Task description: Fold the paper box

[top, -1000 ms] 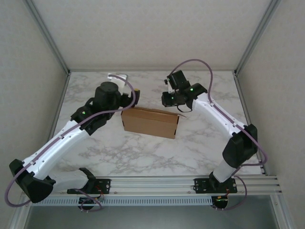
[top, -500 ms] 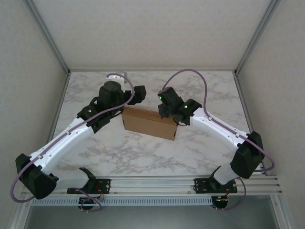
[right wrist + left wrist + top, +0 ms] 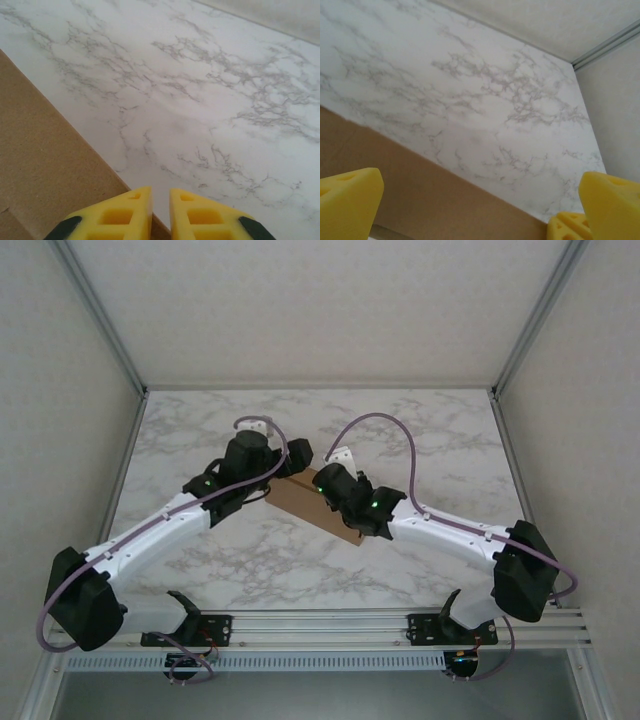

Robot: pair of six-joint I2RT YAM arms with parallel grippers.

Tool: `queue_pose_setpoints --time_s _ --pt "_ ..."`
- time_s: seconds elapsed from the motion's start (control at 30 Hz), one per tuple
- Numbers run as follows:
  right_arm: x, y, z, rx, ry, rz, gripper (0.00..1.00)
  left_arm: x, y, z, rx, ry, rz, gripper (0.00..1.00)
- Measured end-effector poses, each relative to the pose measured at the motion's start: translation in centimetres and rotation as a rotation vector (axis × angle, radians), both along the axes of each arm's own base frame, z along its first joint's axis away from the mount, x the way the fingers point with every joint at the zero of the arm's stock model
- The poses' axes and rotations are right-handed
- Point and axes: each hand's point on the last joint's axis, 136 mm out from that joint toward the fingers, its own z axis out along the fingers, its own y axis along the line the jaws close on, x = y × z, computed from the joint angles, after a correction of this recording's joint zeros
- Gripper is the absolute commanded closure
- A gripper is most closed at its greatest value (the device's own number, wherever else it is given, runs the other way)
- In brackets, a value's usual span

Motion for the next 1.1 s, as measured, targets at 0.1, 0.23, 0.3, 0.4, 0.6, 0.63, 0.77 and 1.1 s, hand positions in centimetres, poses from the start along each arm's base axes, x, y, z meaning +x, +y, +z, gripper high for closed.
queue_pose_setpoints --time_s 0.1,0.23,0.3,0.4,0.6,0.63,0.77,1.1 --pt "0.2 0.0 -0.1 0.0 -0.039 -0.012 0.83 -0.4 0.0 -1.6 -0.018 0.033 0.001 0.0" --pt "0.3 -0.1 0.0 0.015 -0.077 -0.007 0.82 -0.6 -0.2 -2.6 -0.058 0.053 0.008 0.0" --pt "0.3 0.0 0.0 0.022 -0.089 0.01 0.82 -0.5 -0.3 -2.5 -0.082 0.051 0.019 0.0" --pt "0.2 0.3 0.1 0.026 -0.105 0.046 0.82 -0.3 -0.2 -2.5 -0.1 0.05 0.035 0.0" --pt "0.0 1.0 0.2 0.03 -0.12 0.124 0.8 -0.3 -0.1 -2.2 -0.111 0.048 0.043 0.0" --pt "0.1 1.1 0.2 0.035 -0.119 0.135 0.79 -0.4 0.0 -2.1 -0.11 0.047 0.042 0.0" --pt "0.6 1.5 0.1 0.061 -0.118 0.182 0.78 -0.9 0.3 -0.7 -0.107 0.031 0.036 0.0" --pt "0.3 2.0 0.4 0.096 -0.131 0.259 0.78 0.9 0.1 2.3 -0.138 -0.017 0.034 0.0"
